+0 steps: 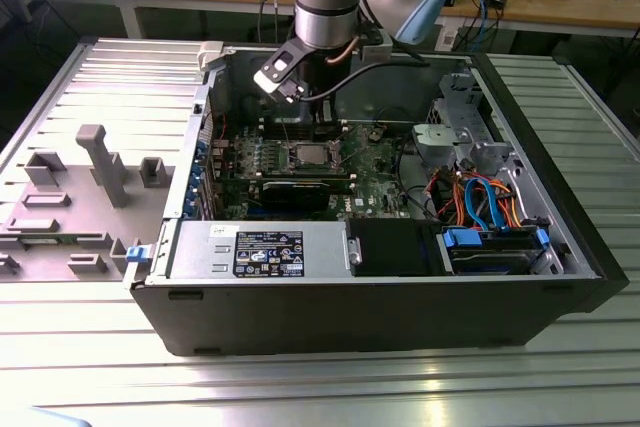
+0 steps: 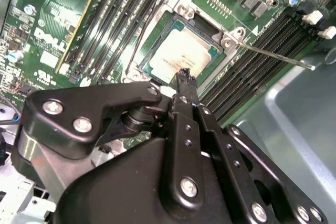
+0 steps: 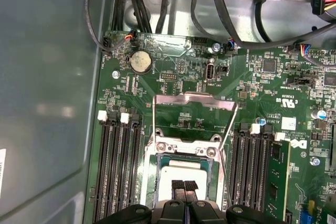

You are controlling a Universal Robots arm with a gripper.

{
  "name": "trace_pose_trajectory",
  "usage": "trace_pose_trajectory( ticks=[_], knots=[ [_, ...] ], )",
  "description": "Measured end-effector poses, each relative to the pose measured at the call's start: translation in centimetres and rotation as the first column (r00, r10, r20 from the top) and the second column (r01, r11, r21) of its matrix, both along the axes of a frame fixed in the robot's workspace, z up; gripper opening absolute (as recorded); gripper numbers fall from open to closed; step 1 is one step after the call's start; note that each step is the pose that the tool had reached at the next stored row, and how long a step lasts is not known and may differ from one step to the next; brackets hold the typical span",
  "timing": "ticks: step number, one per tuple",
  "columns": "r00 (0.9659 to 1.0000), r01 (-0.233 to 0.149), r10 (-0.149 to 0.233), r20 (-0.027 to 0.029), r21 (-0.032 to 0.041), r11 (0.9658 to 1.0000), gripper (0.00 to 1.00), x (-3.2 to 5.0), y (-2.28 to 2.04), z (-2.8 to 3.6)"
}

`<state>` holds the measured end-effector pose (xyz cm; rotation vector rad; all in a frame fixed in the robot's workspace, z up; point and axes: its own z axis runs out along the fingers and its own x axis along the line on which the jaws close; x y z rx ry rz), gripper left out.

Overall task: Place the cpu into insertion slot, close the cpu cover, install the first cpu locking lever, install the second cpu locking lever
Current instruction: 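Close the cpu cover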

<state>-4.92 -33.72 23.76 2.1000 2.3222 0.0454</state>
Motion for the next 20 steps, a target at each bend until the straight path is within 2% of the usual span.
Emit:
trace_pose_trajectory(
  ticks=[12, 15, 20],
  knots=[
    [1.0000, 0.000, 0.000, 0.0000, -0.0002, 1.0000, 0.11, 0.00, 0.00, 1.89],
    [1.0000, 0.000, 0.000, 0.0000, -0.0003, 1.0000, 0.11, 0.00, 0.00, 2.67],
    [1.0000, 0.000, 0.000, -0.0001, -0.0003, 1.0000, 0.11, 0.00, 0.00, 2.86]
  ],
)
